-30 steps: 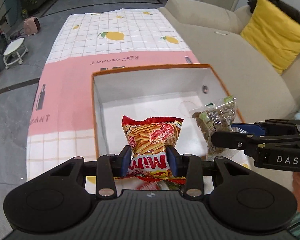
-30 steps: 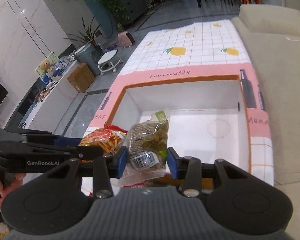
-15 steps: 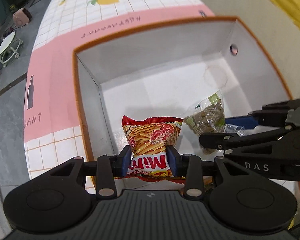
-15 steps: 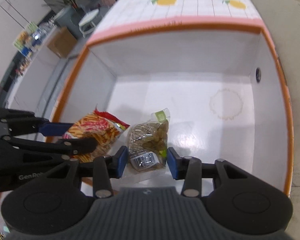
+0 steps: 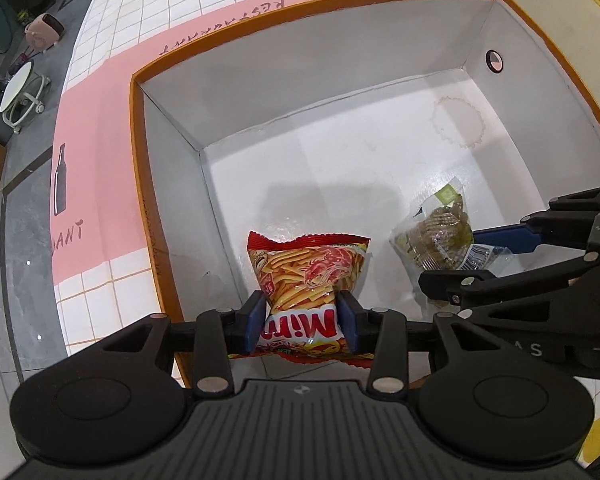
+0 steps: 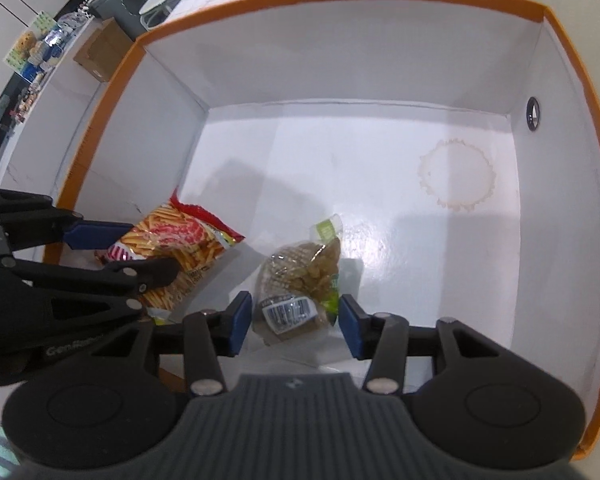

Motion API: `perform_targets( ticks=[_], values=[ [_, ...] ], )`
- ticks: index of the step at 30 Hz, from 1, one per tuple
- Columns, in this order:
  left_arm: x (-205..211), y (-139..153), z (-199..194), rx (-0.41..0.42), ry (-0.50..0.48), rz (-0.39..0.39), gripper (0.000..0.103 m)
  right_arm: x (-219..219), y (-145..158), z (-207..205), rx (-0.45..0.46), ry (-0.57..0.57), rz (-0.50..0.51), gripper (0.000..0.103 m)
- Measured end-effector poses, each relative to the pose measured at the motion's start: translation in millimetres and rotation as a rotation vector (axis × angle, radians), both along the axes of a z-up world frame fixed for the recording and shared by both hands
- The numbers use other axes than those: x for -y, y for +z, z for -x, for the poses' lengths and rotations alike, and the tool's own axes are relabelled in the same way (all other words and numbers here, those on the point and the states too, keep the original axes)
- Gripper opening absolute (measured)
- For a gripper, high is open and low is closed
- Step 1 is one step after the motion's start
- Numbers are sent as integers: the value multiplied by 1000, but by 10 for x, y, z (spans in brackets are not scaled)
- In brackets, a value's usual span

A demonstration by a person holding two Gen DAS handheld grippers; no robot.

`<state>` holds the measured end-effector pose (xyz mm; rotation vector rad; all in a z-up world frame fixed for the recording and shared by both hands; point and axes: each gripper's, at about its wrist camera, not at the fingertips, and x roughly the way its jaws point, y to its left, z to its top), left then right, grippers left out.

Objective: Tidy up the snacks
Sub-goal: 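Carry both bags into the orange box and open both tools, then withdraw both tools from the box back to the snack pile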

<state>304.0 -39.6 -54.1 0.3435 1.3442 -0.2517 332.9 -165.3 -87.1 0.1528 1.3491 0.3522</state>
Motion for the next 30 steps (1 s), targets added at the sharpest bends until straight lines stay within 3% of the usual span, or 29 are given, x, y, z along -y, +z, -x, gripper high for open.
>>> perform_targets(
  ticks=[2, 5, 9, 20, 30],
  values=[
    [-4, 8, 4, 3, 0, -2, 51, -13, -7, 1, -1, -3, 6, 47],
    [2, 44, 32, 40, -7, -35, 66, -51, 27, 4, 1, -7, 20, 48],
    [-25, 136, 78, 70, -21, -34, 71, -78, 96, -2, 13, -8, 52, 57],
    [-59, 651, 396, 214, -19, 5, 72, -88, 511, 163, 112, -17, 89, 64],
    [-267, 1168, 1040, 382, 93, 142, 73, 27, 1083, 719, 292, -29, 123, 68]
  ],
)
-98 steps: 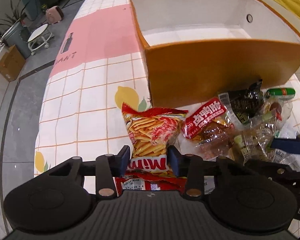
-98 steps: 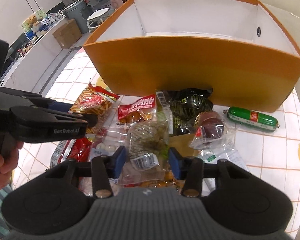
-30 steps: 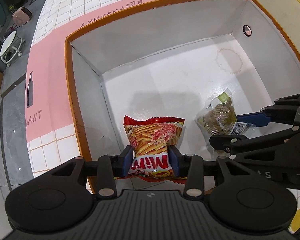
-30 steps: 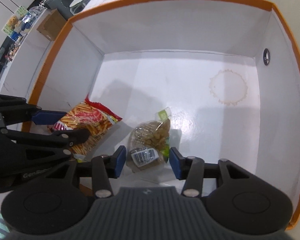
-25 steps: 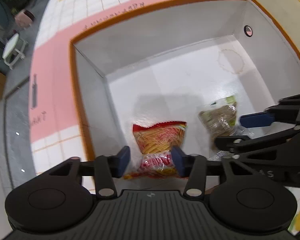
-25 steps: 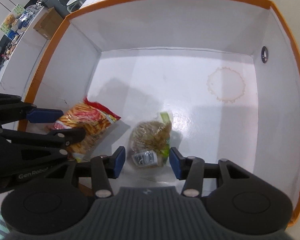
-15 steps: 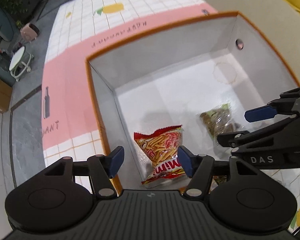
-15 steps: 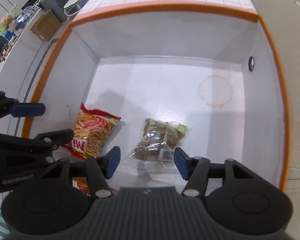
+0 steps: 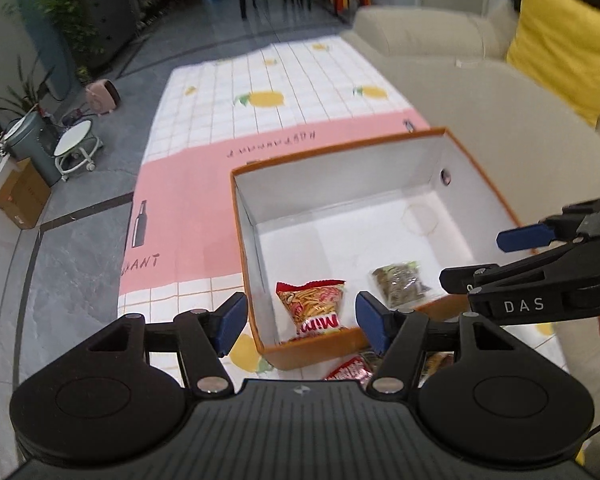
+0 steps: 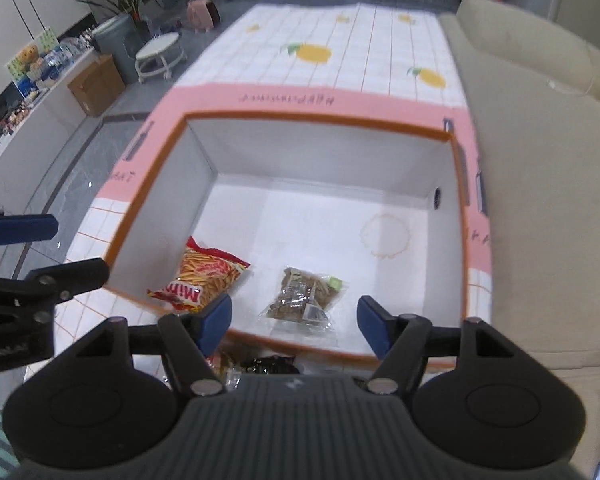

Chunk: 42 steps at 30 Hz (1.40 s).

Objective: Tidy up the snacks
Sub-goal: 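Withdraw both tools from the box back to the snack pile, then grasp the yogurt-ball bag with the left tool while the right tool grasps the nut pack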

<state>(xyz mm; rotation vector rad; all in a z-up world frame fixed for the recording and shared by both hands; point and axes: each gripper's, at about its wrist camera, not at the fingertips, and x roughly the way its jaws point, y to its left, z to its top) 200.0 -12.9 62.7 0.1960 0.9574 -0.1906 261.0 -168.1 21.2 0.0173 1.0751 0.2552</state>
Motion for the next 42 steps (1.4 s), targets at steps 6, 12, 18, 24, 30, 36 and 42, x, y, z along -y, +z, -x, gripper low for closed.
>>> perform_targets(
  ticks=[6, 12, 18, 24, 30, 36, 42],
  values=[
    [-132, 70, 465, 61, 32, 64, 73, 77, 180, 513, 75, -22, -30, 68],
    [-188, -11, 822, 61, 18, 120, 73, 118, 168, 1075, 137, -36, -33, 68],
    [-277, -275, 1082, 4, 59, 139, 77, 134, -25, 1610, 188, -41, -60, 68],
    [-223, -635, 1198, -89, 57, 134, 77, 140, -395, 1883, 141, -75, -61, 68],
    [-252, -964, 1218, -144, 110, 157, 77, 27, -628, 1922, 122, -27, -45, 68],
    [-328, -1180, 1135, -192, 153, 203, 79, -183, -865, 1833, 112, 55, 3, 78],
    [-337, -1328, 1057, -221, 153, 206, 82, -380, -1073, 1747, 87, 113, 39, 80]
  ],
)
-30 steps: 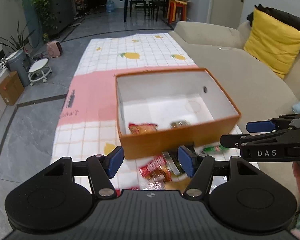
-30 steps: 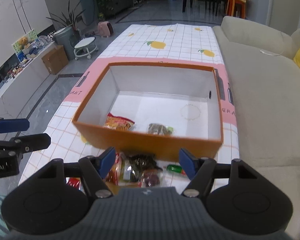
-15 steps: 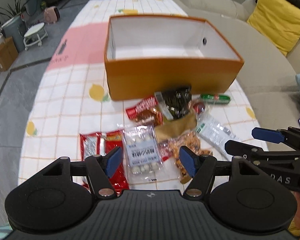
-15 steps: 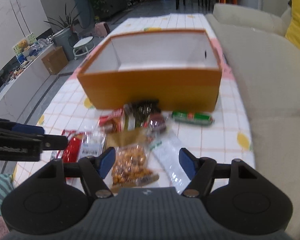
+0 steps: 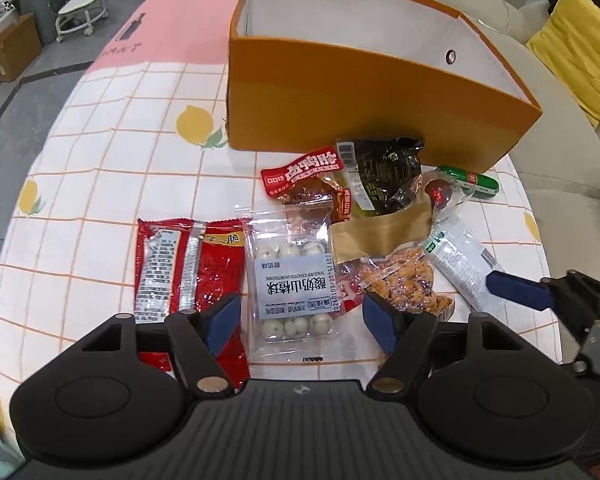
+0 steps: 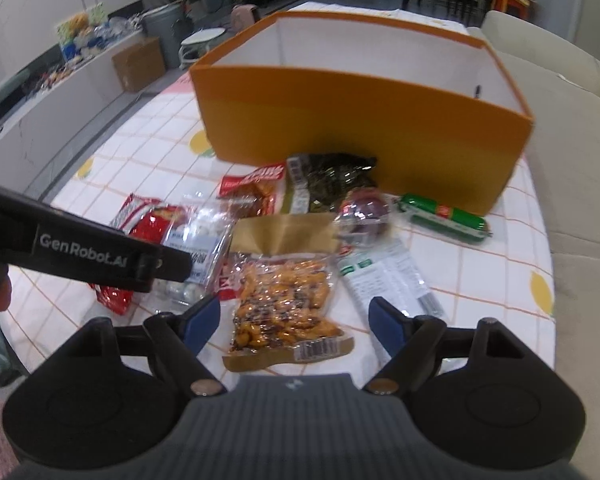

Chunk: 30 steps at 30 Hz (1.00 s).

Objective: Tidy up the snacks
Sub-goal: 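Grasp the yogurt-ball bag with the left tool while the right tool grasps the nut pack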

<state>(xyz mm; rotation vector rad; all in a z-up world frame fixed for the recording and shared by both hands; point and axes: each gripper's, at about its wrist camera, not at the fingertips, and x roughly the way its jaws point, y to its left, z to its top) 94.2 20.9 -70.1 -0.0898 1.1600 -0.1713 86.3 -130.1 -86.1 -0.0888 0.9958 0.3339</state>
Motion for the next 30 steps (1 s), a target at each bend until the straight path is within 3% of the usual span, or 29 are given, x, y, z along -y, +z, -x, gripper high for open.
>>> perform_targets(
  ticks=[14, 30],
  values=[
    [72, -298, -156, -51, -8, -38, 84, -80, -328, -171, -69, 17, 22, 80],
    [100, -378, -224, -33, 22, -15, 84, -150, -391, -164, -50, 37, 31, 81]
  ],
)
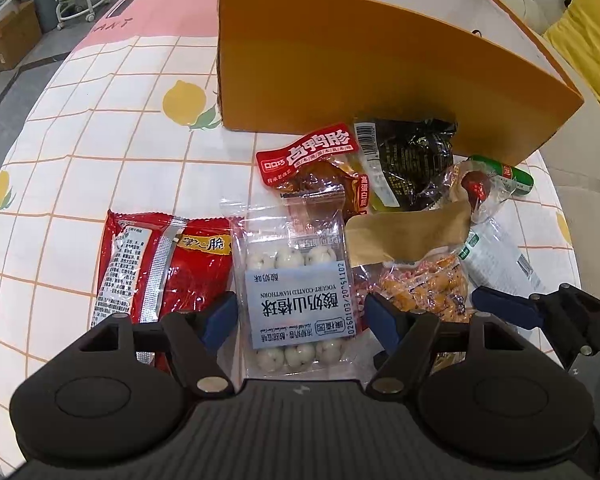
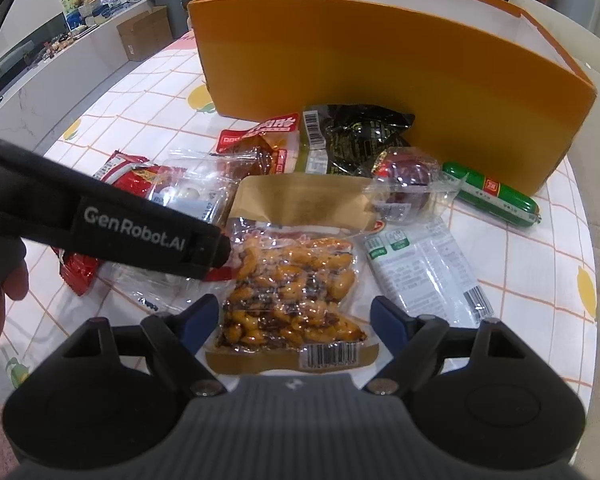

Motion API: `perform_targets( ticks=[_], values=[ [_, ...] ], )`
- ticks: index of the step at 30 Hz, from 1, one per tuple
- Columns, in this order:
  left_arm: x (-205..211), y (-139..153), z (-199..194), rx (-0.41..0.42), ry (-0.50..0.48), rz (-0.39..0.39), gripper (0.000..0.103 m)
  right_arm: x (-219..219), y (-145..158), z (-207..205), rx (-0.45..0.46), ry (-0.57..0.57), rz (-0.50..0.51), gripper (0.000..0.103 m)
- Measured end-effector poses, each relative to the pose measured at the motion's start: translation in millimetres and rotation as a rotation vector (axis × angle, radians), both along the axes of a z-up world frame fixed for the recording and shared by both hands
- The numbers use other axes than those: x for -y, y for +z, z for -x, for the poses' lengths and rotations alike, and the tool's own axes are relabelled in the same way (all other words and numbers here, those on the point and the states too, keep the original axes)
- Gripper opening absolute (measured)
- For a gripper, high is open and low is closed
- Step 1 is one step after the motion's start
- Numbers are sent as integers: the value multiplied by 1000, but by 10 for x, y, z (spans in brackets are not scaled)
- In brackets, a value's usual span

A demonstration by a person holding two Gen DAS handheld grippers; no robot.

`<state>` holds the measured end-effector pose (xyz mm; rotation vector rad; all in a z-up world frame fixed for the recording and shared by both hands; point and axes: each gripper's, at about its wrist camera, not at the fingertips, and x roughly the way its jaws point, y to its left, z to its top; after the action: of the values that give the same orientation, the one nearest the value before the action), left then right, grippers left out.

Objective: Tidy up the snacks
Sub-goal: 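Grasp the yogurt-ball bag with the left tool while the right tool grasps the nut pack, then carry both packs into the orange box and open both tools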

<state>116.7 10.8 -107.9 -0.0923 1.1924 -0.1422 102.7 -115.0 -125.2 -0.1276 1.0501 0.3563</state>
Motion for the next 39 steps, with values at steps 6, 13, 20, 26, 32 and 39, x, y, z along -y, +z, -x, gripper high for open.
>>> perform_targets(
  ticks=[6, 13, 20, 26, 32, 39],
  values=[
    [21, 14, 26, 14, 0, -6, 70, -64, -9, 31, 30, 43, 35, 74],
    [-2, 59, 55, 25, 24, 18, 66, -11, 28, 31, 18, 43, 7, 68],
    [-60, 220, 127, 47, 44, 36, 66, 41, 167, 110, 12, 52, -22, 67],
    [-90, 350, 208, 62, 52, 51, 66, 146, 268, 171, -14, 28, -54, 67],
    [-106, 496, 286, 77, 58, 66, 66, 276, 464, 245, -9, -6, -141, 67],
    [-95, 765, 341, 123, 60, 81, 66, 468, 760, 285, 59, -63, -172, 67]
  ],
)
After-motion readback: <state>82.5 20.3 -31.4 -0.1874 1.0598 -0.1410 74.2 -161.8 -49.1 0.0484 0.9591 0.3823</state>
